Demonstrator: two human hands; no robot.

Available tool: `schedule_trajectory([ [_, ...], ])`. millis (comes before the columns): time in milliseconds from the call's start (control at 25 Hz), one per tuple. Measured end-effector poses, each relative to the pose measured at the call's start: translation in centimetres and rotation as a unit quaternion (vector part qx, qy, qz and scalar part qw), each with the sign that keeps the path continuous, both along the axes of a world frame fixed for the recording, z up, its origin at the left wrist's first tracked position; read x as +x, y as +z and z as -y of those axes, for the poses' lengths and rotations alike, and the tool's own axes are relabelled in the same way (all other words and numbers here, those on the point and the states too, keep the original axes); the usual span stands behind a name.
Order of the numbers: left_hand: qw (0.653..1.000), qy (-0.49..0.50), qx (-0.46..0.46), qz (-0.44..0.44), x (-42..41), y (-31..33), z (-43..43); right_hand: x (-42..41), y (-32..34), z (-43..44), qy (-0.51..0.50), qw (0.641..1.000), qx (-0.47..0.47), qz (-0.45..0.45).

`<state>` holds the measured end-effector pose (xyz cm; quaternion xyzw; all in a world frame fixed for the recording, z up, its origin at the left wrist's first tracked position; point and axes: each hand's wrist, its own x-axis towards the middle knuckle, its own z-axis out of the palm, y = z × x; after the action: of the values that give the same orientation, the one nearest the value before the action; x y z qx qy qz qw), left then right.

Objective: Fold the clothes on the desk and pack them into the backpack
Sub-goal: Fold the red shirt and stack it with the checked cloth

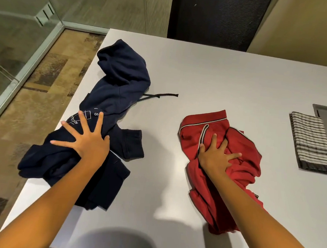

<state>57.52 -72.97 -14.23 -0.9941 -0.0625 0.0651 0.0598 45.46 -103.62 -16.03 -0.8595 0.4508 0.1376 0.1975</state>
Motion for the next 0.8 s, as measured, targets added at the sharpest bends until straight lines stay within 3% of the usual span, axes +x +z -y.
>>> schedule_trajectory([
  [160,0.997,-0.025,-0.073,-0.008,2.0,-1.3,-0.2,0.8,-0.4,-0.1,0.003,1.0,0.007,0.004],
  [560,0.993,-0.036,-0.105,-0.031,11.5,-0.9,4.3,5.5,-1.4,-1.1,-0.003,1.0,-0.006,-0.003],
  [800,0.989,-0.07,-0.132,-0.01,10.9,0.1,6.1,7.1,-0.2,-1.0,0.002,1.0,0.027,0.011],
])
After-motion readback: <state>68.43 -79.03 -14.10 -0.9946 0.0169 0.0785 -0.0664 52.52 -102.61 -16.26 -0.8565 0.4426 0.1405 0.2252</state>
